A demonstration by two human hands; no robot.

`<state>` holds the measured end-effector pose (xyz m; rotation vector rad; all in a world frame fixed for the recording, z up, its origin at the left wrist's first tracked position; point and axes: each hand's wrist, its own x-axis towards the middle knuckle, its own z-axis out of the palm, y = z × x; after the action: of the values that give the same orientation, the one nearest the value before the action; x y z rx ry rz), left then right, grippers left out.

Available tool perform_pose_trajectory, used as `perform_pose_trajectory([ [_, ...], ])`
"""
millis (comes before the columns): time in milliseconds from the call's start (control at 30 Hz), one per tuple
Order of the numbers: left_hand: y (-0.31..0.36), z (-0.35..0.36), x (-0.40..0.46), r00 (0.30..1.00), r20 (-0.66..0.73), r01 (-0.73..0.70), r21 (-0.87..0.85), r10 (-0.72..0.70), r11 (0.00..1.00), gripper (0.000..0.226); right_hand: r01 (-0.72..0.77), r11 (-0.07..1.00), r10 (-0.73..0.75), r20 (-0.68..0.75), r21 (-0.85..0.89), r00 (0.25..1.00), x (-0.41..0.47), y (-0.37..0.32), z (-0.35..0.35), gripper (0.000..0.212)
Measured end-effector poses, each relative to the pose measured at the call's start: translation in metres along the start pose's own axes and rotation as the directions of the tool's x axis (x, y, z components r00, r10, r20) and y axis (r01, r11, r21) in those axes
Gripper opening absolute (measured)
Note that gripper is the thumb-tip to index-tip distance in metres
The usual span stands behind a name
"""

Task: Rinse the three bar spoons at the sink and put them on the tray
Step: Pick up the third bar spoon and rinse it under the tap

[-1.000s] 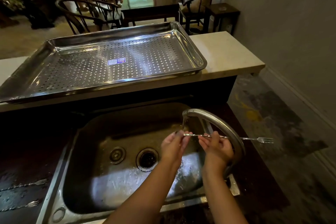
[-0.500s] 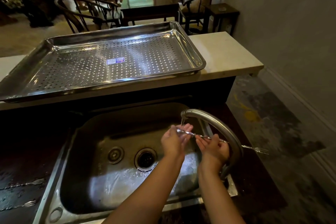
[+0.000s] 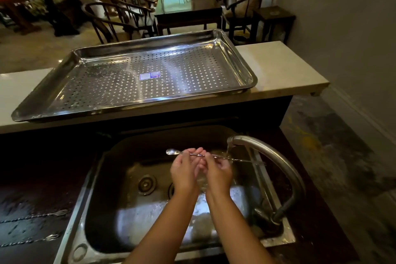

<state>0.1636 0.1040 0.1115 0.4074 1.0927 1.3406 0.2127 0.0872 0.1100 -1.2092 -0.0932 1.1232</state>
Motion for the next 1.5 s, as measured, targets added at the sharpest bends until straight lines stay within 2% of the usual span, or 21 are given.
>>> perform_pose_trajectory([
  [100,0.014,-0.013,0.006,0.997,-0.075,-0.021,-0.015,0.02,1.0,0.028,-0.058,0.994,0.057,0.009,0.093,0.998,0.005,0.001,-0.003,0.019],
  [200,0.026,-0.027,0.014,0.991,-0.13,-0.033,-0.024,0.03,0.999,0.023,-0.011,0.993,0.017,-0.051,0.114,0.999,0.017,-0.005,-0.016,0.011],
  [267,0.024,-0.03,0.013,0.996,-0.086,-0.037,0.004,0.037,0.999,0.014,0.035,0.993,-0.028,-0.059,0.115,0.998,0.019,-0.008,-0.022,0.012],
  [333,0.018,-0.029,0.01,0.998,-0.043,-0.043,0.028,0.044,0.999,0.016,0.068,0.99,-0.06,-0.071,0.126,0.996,0.019,-0.008,-0.024,0.034],
  [400,0.014,-0.025,0.009,0.999,-0.019,-0.035,0.041,0.036,0.999,0.014,0.088,0.988,-0.078,-0.086,0.127,0.993,0.019,-0.011,-0.028,0.046],
  [500,0.011,-0.019,0.007,1.0,0.012,0.005,0.039,-0.006,0.999,0.008,0.112,0.989,-0.104,-0.082,0.101,0.991,0.019,-0.013,-0.03,0.05],
  [600,0.005,-0.013,0.004,0.996,0.063,0.053,0.042,-0.056,0.998,0.012,0.105,0.994,-0.105,-0.006,0.025,0.994,0.017,-0.009,-0.027,0.042],
  [700,0.006,-0.012,0.006,0.994,0.087,0.065,0.054,-0.069,0.996,0.01,0.065,0.998,-0.065,0.056,0.005,0.996,0.015,-0.01,-0.031,0.005],
  [767,0.008,-0.014,0.01,0.995,0.076,0.055,0.072,-0.06,0.996,0.017,0.034,0.998,-0.035,0.018,0.051,0.999,0.019,-0.011,-0.037,0.019],
  [867,0.01,-0.019,0.012,0.998,0.049,0.036,0.081,-0.04,0.996,0.022,0.057,0.992,-0.054,-0.028,0.112,0.998,0.021,-0.015,-0.044,0.015],
  [900,0.011,-0.022,0.013,0.999,0.036,0.03,0.078,-0.033,0.996,0.022,0.065,0.99,-0.062,-0.027,0.124,0.998,0.023,-0.014,-0.046,0.025],
  [933,0.012,-0.026,0.015,0.999,0.025,0.027,0.067,-0.029,0.997,0.021,0.063,0.993,-0.063,-0.003,0.099,0.998,0.025,-0.016,-0.048,0.029],
  [1033,0.021,-0.038,0.018,0.999,-0.023,0.03,0.012,-0.03,0.999,0.019,0.014,0.996,-0.003,0.13,-0.085,0.992,0.025,-0.017,-0.051,0.014],
  [1133,0.025,-0.048,0.019,0.999,-0.041,0.03,-0.027,-0.031,0.999,0.017,-0.057,0.989,0.084,0.197,-0.139,0.977,0.022,-0.023,-0.05,0.016],
  [1233,0.026,-0.045,0.018,0.997,-0.06,0.053,-0.015,-0.054,0.998,0.021,-0.013,0.975,0.093,0.353,-0.222,0.931,0.026,-0.036,-0.062,0.017],
  [1300,0.04,-0.062,0.022,0.993,-0.116,0.009,-0.081,-0.018,0.997,0.021,0.024,0.942,0.132,0.435,-0.335,0.891,0.021,-0.034,-0.044,0.016],
  [1367,0.038,-0.056,0.021,0.992,-0.119,0.045,-0.076,-0.054,0.996,0.02,0.078,0.913,0.094,0.394,-0.4,0.914,0.023,-0.039,-0.052,0.013],
  [1500,0.039,-0.057,0.019,0.987,-0.113,0.107,-0.091,-0.117,0.99,0.025,0.149,0.862,0.016,0.319,-0.485,0.948,0.023,-0.031,-0.052,0.024],
])
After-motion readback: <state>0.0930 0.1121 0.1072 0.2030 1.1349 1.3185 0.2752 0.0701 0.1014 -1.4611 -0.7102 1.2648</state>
